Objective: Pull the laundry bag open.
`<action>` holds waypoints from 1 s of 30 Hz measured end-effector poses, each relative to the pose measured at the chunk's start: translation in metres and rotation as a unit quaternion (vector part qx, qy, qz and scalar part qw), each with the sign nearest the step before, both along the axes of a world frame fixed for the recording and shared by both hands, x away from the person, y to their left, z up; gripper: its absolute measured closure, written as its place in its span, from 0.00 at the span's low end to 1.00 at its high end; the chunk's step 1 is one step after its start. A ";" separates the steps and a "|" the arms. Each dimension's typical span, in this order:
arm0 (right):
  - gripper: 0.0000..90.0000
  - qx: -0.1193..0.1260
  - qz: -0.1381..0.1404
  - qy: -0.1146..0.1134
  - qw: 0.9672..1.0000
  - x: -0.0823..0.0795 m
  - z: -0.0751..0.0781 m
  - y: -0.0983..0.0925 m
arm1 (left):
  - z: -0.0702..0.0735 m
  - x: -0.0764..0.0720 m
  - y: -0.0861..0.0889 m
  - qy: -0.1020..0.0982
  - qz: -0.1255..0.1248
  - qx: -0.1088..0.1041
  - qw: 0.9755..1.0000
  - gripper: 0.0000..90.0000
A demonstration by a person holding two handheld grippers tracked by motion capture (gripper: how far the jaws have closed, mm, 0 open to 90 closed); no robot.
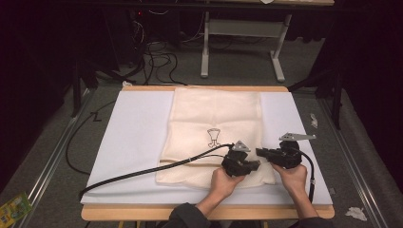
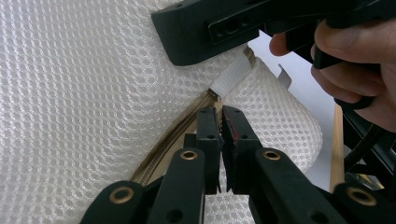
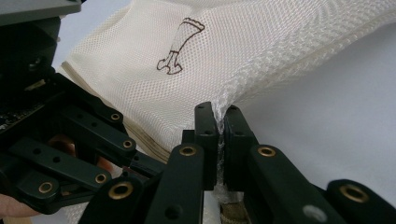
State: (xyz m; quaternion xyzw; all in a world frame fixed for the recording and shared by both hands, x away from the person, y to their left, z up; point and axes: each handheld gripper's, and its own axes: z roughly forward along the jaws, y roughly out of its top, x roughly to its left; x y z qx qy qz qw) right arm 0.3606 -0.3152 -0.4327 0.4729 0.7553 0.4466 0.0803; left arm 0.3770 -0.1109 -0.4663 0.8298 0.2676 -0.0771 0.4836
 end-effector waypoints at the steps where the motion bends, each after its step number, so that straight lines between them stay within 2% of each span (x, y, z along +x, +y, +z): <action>1: 0.98 0.000 0.001 0.001 1.000 0.000 0.000 0.000 | 0.000 0.000 -0.001 0.002 0.002 -0.004 1.000 0.92; 10: 0.98 0.000 0.001 0.001 1.000 0.001 0.000 0.000 | 0.001 0.000 -0.001 0.007 0.005 -0.002 1.000 0.96; 15: 0.97 -0.002 0.000 -0.004 1.000 0.000 0.000 -0.003 | 0.007 -0.001 0.002 -0.006 -0.002 0.008 1.000 0.96; 19: 0.97 -0.019 0.004 -0.010 1.000 -0.001 0.001 0.000 | 0.008 0.000 0.004 -0.011 -0.003 0.020 1.000 0.97; 30: 0.98 -0.019 0.008 -0.013 1.000 -0.002 0.001 -0.001 | 0.014 -0.002 0.007 -0.021 -0.003 0.034 0.999 0.97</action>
